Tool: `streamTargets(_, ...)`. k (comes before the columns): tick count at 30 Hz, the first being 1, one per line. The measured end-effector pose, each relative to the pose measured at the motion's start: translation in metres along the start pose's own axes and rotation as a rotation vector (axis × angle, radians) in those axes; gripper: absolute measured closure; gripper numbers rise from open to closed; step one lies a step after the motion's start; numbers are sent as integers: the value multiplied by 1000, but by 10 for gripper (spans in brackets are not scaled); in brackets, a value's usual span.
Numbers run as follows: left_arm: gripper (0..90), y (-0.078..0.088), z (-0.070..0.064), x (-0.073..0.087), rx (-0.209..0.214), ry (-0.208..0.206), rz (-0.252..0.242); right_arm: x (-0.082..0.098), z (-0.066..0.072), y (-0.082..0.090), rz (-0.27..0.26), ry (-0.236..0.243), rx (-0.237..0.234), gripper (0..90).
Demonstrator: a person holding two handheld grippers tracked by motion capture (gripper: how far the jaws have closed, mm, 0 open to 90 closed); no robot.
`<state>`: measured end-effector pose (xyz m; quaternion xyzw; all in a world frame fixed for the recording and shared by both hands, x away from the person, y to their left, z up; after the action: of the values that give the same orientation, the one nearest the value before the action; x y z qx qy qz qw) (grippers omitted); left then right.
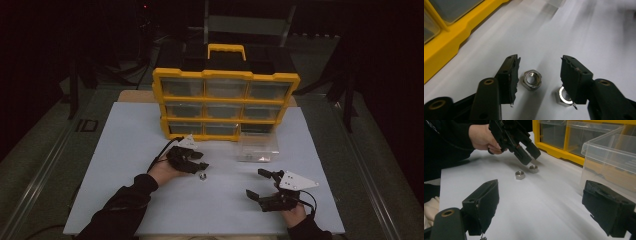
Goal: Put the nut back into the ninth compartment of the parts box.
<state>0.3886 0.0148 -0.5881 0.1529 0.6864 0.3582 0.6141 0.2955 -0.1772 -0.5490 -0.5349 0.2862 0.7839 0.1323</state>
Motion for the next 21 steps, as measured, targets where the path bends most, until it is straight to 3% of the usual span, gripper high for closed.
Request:
streamTargets(13, 600, -13, 2, 11, -17, -22, 62, 0, 0, 1, 0, -5, -1, 142)
streamTargets(17, 633, -16, 0, 13, -25, -59, 91, 0, 0, 0, 2, -4, -1, 142)
streamTargets(21, 671, -16, 0, 13, -38, -66, 96, 0, 0, 0, 1, -3, 0, 141)
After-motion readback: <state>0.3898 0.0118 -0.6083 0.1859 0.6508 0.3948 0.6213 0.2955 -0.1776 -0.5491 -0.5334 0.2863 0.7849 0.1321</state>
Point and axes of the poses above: each handheld gripper's, and its own axes: y roughly backward along the jaws, x roughly out of its underside, z roughly to its left, the point moved 10 cm from there along -y, roughly forward along the jaws, and after that the axes turned 11 degrees about -y, right-handed, at the moved point
